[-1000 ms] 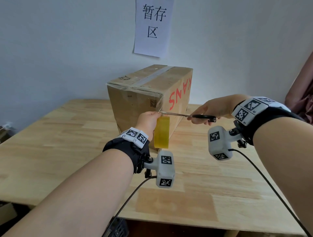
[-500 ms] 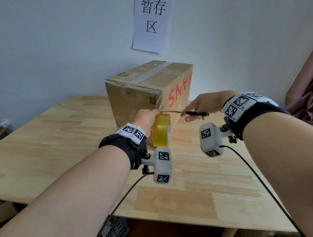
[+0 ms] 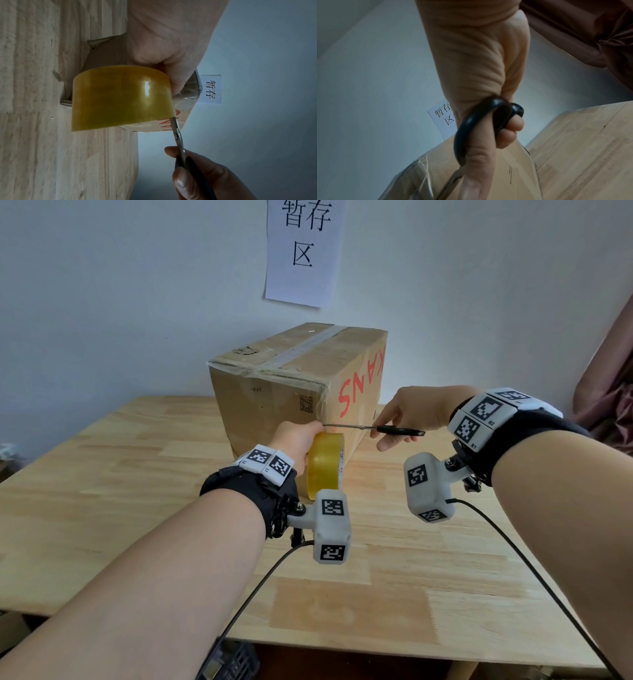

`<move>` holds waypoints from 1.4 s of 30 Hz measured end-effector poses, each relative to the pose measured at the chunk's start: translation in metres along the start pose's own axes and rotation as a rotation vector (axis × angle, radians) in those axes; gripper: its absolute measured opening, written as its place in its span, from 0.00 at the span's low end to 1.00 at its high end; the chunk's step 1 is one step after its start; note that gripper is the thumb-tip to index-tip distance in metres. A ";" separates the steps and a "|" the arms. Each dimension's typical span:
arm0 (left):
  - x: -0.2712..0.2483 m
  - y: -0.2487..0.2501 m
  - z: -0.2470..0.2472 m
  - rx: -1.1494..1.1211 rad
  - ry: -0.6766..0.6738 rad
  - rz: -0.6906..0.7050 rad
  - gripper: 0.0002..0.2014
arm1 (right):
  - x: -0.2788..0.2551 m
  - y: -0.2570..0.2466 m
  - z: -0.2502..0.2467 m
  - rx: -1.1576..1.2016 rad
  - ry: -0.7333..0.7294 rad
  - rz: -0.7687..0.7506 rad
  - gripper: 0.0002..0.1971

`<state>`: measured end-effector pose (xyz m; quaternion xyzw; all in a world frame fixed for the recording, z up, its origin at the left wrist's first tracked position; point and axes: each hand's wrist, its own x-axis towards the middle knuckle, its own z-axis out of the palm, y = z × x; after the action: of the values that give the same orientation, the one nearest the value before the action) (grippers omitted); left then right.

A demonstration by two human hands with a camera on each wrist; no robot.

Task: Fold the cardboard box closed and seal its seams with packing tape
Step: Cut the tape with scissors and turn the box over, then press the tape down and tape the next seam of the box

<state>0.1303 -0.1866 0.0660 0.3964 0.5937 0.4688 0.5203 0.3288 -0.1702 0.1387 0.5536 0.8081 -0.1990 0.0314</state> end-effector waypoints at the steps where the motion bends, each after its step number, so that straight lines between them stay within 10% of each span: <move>1: 0.001 -0.001 -0.001 -0.002 -0.004 -0.005 0.14 | 0.000 0.000 0.001 -0.002 -0.001 0.001 0.20; 10: 0.005 -0.029 -0.005 0.267 -0.064 0.072 0.08 | -0.007 0.010 0.024 -0.044 -0.077 0.104 0.28; 16: 0.001 -0.052 0.019 0.654 -0.223 0.352 0.07 | -0.023 0.066 0.083 0.305 -0.018 0.241 0.22; 25: 0.020 -0.099 0.080 1.254 -0.467 0.712 0.09 | 0.010 0.085 0.161 0.081 0.141 0.579 0.25; 28: 0.029 -0.117 0.082 1.336 -0.544 0.706 0.11 | 0.014 0.085 0.165 -0.045 0.066 0.540 0.07; 38: 0.047 -0.123 0.087 1.340 -0.660 0.567 0.43 | 0.039 0.095 0.174 0.081 0.094 0.561 0.04; 42: 0.045 -0.111 0.077 1.298 -0.650 0.592 0.32 | 0.041 0.089 0.167 0.130 0.232 0.558 0.11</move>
<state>0.2021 -0.1602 -0.0543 0.8803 0.4365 0.0076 0.1858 0.3655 -0.1656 -0.0514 0.7739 0.6088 -0.1693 -0.0430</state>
